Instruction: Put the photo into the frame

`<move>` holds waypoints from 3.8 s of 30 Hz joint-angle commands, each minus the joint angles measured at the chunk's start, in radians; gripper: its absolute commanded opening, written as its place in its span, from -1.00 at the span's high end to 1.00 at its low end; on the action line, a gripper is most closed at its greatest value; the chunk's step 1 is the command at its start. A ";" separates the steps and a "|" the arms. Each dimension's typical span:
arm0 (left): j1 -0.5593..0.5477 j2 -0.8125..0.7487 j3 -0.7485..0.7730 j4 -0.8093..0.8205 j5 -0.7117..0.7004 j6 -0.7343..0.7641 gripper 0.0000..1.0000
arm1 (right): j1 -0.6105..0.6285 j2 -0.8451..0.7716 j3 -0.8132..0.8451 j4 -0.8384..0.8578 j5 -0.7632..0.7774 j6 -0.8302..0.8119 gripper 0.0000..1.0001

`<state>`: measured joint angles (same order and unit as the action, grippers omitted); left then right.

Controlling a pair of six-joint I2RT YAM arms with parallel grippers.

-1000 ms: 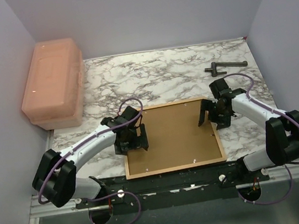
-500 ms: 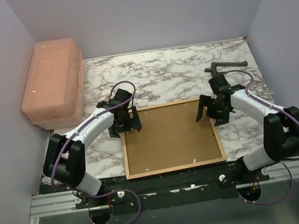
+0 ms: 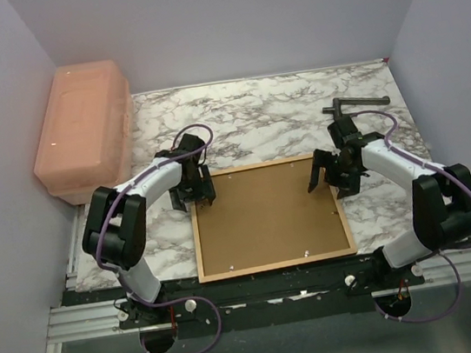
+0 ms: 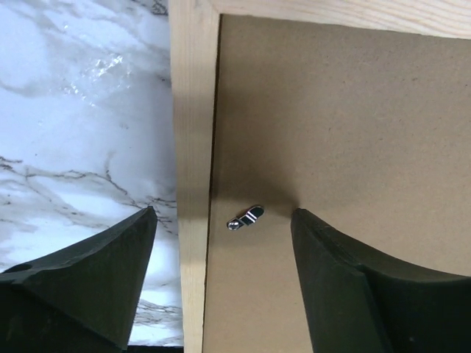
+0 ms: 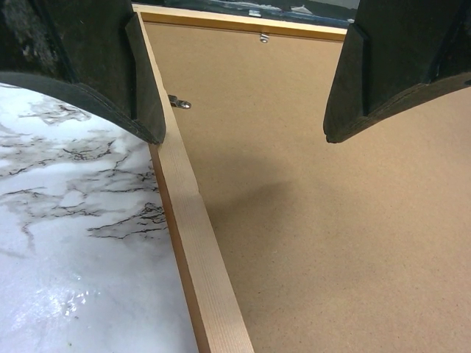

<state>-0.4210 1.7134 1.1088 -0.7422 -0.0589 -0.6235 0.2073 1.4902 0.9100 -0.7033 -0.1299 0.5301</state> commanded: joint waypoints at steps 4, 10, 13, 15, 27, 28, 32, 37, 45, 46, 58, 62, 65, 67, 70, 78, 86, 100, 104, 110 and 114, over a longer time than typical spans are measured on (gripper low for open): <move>0.001 0.047 0.034 0.033 0.039 0.027 -0.25 | -0.009 0.019 0.019 0.013 -0.024 -0.012 -0.95; 0.002 0.052 0.015 0.044 0.036 0.034 0.28 | -0.012 0.021 0.018 0.016 -0.025 -0.015 -0.95; 0.002 0.049 0.006 0.053 0.039 0.034 0.57 | -0.011 0.022 0.016 0.019 -0.030 -0.016 -0.95; 0.002 0.046 -0.001 0.062 0.041 0.037 0.72 | -0.013 0.021 0.014 0.021 -0.032 -0.014 -0.95; 0.001 -0.027 -0.025 0.078 0.058 0.041 1.00 | -0.014 0.000 0.010 0.014 -0.028 -0.008 -0.95; 0.001 -0.040 -0.024 0.074 0.058 0.038 1.00 | -0.015 -0.003 0.012 0.012 -0.025 -0.008 -0.95; 0.002 -0.082 -0.014 0.059 0.057 0.026 0.19 | -0.017 -0.011 0.019 0.005 -0.024 -0.008 -0.95; 0.008 -0.099 -0.021 0.060 0.078 0.003 -0.33 | -0.017 -0.020 0.013 0.002 -0.019 -0.007 -0.95; 0.010 -0.019 -0.015 0.046 -0.007 -0.034 -0.24 | -0.028 -0.033 0.000 -0.002 -0.005 -0.008 -0.95; 0.008 -0.009 -0.015 0.051 -0.010 -0.034 -0.22 | -0.029 -0.034 -0.002 -0.002 -0.004 -0.008 -0.95; -0.015 0.057 0.062 -0.030 -0.037 -0.030 0.06 | -0.060 -0.045 -0.015 0.001 -0.047 -0.011 -0.95; -0.016 0.078 0.066 -0.026 -0.022 -0.020 0.42 | -0.076 -0.048 -0.025 0.005 -0.074 -0.012 -0.95; -0.016 0.092 0.077 -0.034 -0.019 -0.018 0.66 | -0.088 -0.055 -0.029 0.004 -0.085 -0.013 -0.95; -0.016 0.091 0.074 -0.031 -0.019 -0.018 0.82 | -0.096 -0.060 -0.032 0.004 -0.086 -0.014 -0.95; -0.016 0.092 0.071 -0.027 -0.015 -0.012 1.00 | -0.113 -0.062 -0.040 0.001 -0.093 -0.013 -0.95; -0.015 -0.029 0.043 0.018 0.017 0.036 0.58 | -0.155 -0.110 -0.049 -0.001 -0.083 0.000 -0.95; -0.013 -0.167 -0.001 -0.016 0.038 0.027 -0.43 | -0.175 -0.101 -0.060 0.000 -0.078 -0.004 -0.95; -0.001 -0.237 -0.258 0.093 0.222 -0.058 -0.56 | -0.175 -0.054 -0.120 0.049 -0.191 -0.008 -0.99; 0.003 -0.185 -0.192 0.108 0.274 -0.042 -0.56 | -0.175 -0.023 -0.129 0.079 -0.239 -0.006 -1.00; 0.051 -0.082 -0.044 0.090 0.318 -0.007 -0.55 | -0.161 0.043 -0.089 0.123 -0.303 0.012 -1.00; 0.097 -0.017 0.056 0.061 0.320 0.026 -0.54 | -0.117 0.112 -0.044 0.156 -0.321 0.037 -1.00</move>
<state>-0.3576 1.6474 1.0534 -0.6914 0.1867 -0.6277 0.0399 1.5314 0.8276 -0.6296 -0.3489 0.5293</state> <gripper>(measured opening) 0.776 0.997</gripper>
